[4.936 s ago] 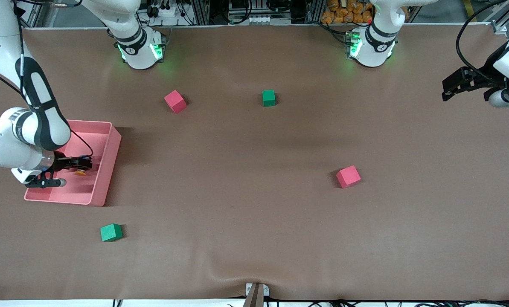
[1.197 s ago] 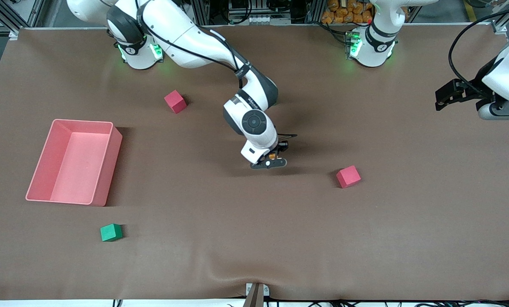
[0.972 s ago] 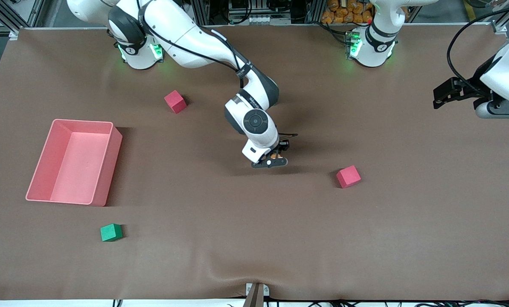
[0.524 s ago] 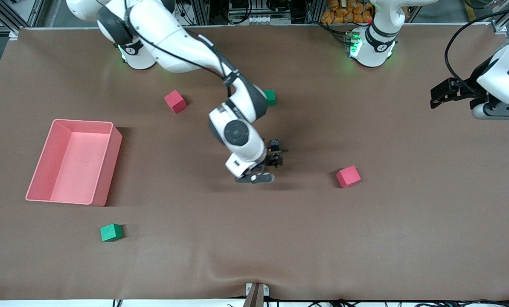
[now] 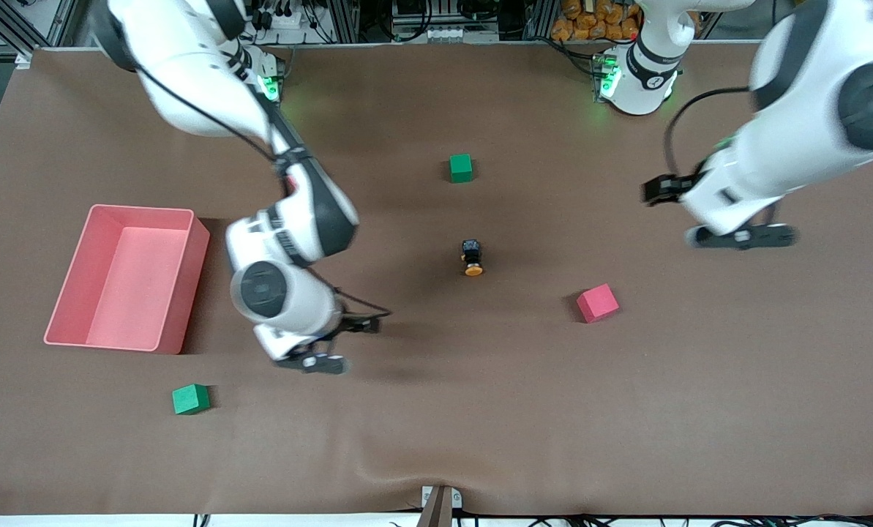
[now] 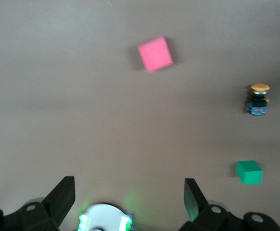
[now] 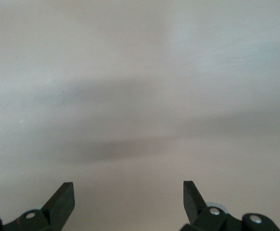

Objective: Place and upright button with both arms
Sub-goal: 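Release the button on the table while the left gripper reaches toward it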

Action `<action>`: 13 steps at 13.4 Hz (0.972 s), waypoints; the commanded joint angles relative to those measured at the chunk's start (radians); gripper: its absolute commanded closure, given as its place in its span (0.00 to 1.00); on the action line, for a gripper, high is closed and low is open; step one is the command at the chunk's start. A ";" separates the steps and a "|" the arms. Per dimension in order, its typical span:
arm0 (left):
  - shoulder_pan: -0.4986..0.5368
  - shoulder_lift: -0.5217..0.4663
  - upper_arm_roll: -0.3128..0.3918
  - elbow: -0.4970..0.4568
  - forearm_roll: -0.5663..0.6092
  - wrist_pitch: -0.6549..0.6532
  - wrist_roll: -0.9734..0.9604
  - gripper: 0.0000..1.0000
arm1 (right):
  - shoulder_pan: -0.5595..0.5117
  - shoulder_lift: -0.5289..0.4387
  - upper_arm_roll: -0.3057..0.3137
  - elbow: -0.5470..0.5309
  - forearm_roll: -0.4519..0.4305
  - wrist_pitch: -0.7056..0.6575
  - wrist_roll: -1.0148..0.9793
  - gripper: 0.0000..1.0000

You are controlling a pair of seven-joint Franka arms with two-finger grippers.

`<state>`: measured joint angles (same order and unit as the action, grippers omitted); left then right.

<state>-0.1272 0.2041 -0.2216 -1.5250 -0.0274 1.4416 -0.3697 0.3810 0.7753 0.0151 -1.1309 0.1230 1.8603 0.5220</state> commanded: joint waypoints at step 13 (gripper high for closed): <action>-0.290 0.526 0.001 0.137 -0.172 0.334 -0.206 0.00 | -0.410 -0.448 0.197 -0.026 -0.080 -0.361 -0.107 0.00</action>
<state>-0.4010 0.6886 -0.2288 -1.4269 -0.1714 1.7471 -0.5714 -0.0127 0.4072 0.1968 -1.1144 0.0944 1.5451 0.4793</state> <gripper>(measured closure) 0.000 0.000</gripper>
